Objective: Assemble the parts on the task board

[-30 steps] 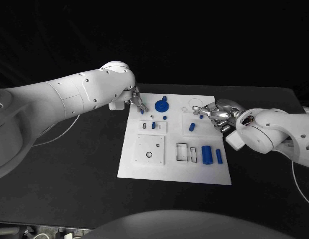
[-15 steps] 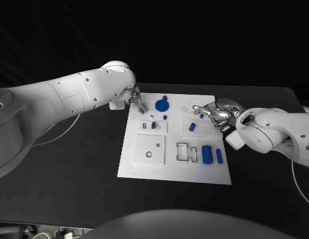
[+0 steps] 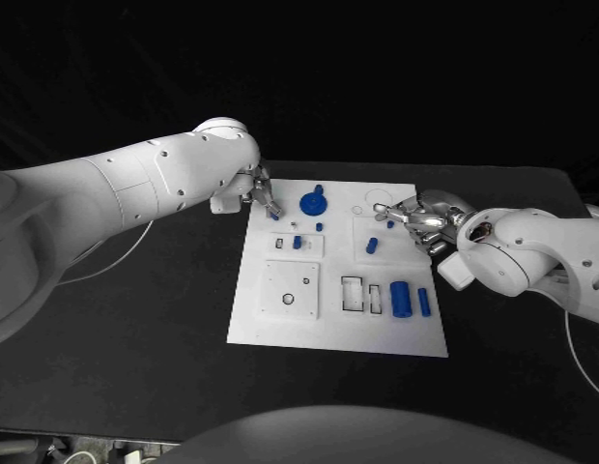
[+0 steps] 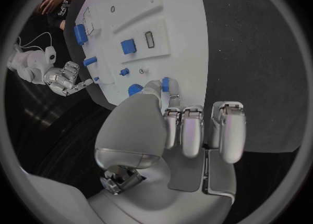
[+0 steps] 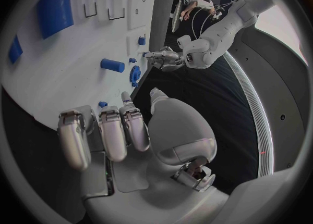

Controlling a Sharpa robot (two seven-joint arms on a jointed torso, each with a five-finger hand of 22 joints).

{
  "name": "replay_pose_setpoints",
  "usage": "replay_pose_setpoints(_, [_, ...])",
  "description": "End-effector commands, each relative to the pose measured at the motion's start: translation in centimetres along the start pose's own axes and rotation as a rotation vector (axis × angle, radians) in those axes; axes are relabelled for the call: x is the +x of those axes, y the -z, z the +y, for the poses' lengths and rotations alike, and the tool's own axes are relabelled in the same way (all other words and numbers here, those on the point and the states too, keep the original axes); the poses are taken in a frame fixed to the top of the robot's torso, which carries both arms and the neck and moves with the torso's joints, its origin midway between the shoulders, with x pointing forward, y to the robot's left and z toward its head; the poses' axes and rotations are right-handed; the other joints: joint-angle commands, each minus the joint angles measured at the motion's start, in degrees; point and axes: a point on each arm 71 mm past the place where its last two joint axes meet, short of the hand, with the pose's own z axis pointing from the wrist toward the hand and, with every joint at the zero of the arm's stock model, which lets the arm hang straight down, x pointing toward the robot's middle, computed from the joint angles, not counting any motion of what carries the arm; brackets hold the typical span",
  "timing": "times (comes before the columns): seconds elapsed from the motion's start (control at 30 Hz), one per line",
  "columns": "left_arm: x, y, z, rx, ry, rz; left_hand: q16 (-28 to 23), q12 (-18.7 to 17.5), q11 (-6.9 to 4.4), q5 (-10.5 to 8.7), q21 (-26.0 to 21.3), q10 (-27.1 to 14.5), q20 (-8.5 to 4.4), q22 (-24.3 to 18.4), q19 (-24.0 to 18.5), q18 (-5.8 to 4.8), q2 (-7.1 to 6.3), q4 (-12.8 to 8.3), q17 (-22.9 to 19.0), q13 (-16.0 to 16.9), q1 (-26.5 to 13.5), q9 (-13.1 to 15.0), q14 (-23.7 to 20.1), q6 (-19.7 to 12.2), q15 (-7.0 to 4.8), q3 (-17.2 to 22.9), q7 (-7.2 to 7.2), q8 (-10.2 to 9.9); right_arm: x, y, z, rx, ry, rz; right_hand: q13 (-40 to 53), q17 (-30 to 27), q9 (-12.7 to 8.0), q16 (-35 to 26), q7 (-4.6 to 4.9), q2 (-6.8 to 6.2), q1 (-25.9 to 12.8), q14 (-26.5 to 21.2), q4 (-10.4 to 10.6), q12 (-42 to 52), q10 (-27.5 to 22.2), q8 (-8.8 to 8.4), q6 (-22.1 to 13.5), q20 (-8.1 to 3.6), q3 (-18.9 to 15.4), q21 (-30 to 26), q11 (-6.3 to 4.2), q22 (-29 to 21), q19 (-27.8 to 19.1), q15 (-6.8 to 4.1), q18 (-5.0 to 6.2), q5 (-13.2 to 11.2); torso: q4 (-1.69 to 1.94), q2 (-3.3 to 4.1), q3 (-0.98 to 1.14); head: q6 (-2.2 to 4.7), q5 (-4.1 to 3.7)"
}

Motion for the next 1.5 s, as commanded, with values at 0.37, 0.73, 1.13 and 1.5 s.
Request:
replay_pose_setpoints(0.37, [-0.5, 1.5, 0.6, 0.022, 0.033, 0.032, 0.15, 0.13, -0.36, 0.08, 0.14, 5.85, -0.23, 15.1, 6.03, -0.86, -0.1, 0.18, 15.08, 15.02, -0.2, 0.2, 5.97, 1.71, -0.36, 0.91, -0.18, 0.56, 0.0, 0.0, -0.1, -0.003, 0.013, -0.002, 15.06, 15.1, -0.06, 0.23, 1.64, 0.19, 0.48, 6.08, -0.28, 0.0, 5.99, 0.34, -0.39, 0.37, -0.07, 0.26, 0.59, 15.08, 6.1, 0.4, -0.38, 0.13, 0.07, -0.03, 0.01, -0.06, -0.22])
replay_pose_setpoints(0.73, [-0.7, 3.5, 1.2, -0.036, 0.029, 0.11, 0.15, 0.13, -0.62, 4.0, 0.14, 5.85, -0.37, 15.1, 6.03, -0.86, -1.75, 0.05, 15.08, 15.02, -0.98, 0.1, 5.97, 2.34, -0.54, 1.28, -0.45, -0.17, -0.1, 0.0, -0.1, -0.001, 0.013, -0.01, 15.06, 15.1, -0.06, 0.23, 1.64, 0.19, 0.5, 6.08, -0.28, 0.0, 5.99, 0.34, -0.39, 0.38, -0.09, 0.26, 0.59, 15.08, 6.1, 0.41, -0.38, 0.15, 0.02, -0.01, 0.01, -0.28, 0.03])
replay_pose_setpoints(1.13, [0.1, 4.2, 1.5, -0.096, 0.007, 0.132, 0.15, 0.13, -0.72, 6.49, 0.14, 5.85, -0.5, 15.1, 6.03, -0.86, -2.82, 0.05, 15.08, 15.02, -1.61, 0.27, 5.97, 3.15, -0.64, 1.51, -0.56, -0.42, -0.2, 0.0, -0.1, -0.004, 0.013, -0.014, 15.06, 15.1, -0.06, 0.23, 1.64, 0.18, 0.53, 6.08, -0.29, 0.0, 5.99, 0.34, -0.41, 0.38, -0.11, 0.26, 0.59, 15.08, 6.1, 0.42, -0.38, 0.17, -0.05, 0.03, 0.0, -0.34, 0.43])
replay_pose_setpoints(1.5, [1.1, 4.5, 0.9, -0.084, 0.014, 0.135, 0.15, 0.13, -0.86, 6.7, 0.14, 5.85, -0.53, 15.1, 6.03, -0.86, -2.83, -0.05, 15.08, 15.02, -1.28, 0.4, 5.97, 3.44, -0.69, 1.85, -0.72, -0.39, -0.2, 0.0, -0.1, -0.005, 0.012, -0.017, 15.06, 15.1, -0.07, 0.23, 1.62, 0.2, 0.55, 6.08, -0.28, 0.0, 5.99, 0.35, -0.41, 0.39, -0.11, 0.26, 0.59, 15.08, 6.1, 0.42, -0.38, 0.21, 0.0, 0.03, -0.03, -0.46, 0.27])
